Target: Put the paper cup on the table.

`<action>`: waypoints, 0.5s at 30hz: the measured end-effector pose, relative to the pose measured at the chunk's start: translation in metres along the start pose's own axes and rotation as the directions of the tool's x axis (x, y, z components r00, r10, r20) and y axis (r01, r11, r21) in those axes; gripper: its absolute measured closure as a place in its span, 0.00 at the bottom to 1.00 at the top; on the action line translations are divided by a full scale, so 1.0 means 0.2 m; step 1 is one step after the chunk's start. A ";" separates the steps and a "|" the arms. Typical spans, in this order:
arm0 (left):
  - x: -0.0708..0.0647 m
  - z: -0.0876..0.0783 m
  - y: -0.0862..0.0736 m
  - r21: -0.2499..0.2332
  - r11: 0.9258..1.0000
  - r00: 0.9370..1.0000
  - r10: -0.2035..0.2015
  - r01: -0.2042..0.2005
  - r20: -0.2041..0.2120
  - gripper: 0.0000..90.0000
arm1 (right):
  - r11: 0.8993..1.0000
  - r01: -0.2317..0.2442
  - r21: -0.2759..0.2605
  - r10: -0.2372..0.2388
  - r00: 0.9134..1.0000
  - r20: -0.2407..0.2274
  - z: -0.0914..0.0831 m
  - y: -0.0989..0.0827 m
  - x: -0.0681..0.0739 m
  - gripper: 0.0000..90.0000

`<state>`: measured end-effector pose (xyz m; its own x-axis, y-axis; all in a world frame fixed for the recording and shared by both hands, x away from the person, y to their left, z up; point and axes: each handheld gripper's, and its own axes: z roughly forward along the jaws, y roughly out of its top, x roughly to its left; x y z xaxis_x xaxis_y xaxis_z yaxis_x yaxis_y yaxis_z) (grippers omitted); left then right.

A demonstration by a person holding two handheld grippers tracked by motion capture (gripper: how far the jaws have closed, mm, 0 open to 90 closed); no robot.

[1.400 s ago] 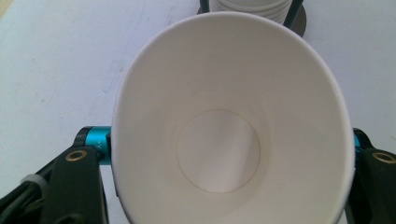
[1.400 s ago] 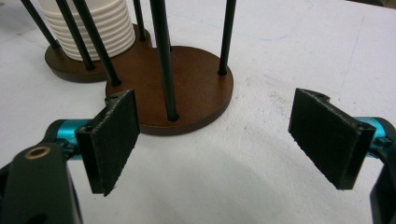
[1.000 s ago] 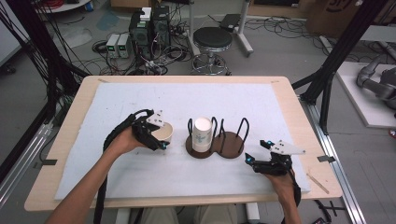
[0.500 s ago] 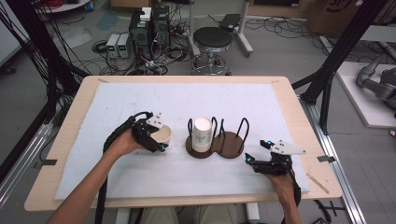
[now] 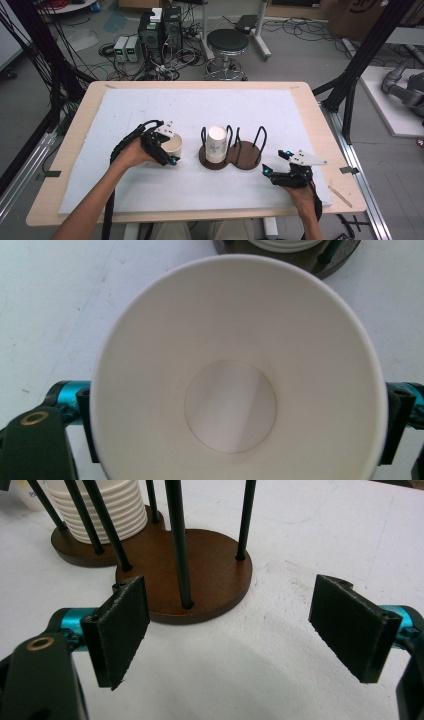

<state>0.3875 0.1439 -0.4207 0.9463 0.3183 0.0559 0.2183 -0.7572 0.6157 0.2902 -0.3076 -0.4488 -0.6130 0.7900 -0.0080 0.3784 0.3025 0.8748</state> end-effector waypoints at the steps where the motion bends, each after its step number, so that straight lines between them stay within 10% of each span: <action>1: 0.00 0.00 0.00 0.005 1.000 1.000 0.000 0.000 0.002 0.15 | 1.000 0.001 0.000 -0.001 1.000 0.000 0.00 0.00 0.00 0.19; 15: -0.05 -0.12 -0.18 -0.101 0.993 0.996 -0.066 0.060 -0.054 0.15 | 1.000 -0.005 0.008 0.005 1.000 -0.005 0.00 0.00 0.00 0.19</action>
<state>0.3639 0.1810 -0.4248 0.9156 0.3979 0.0576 0.2498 -0.6752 0.6941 0.2901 -0.3072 -0.4487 -0.6142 0.7891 -0.0013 0.3867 0.3025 0.8712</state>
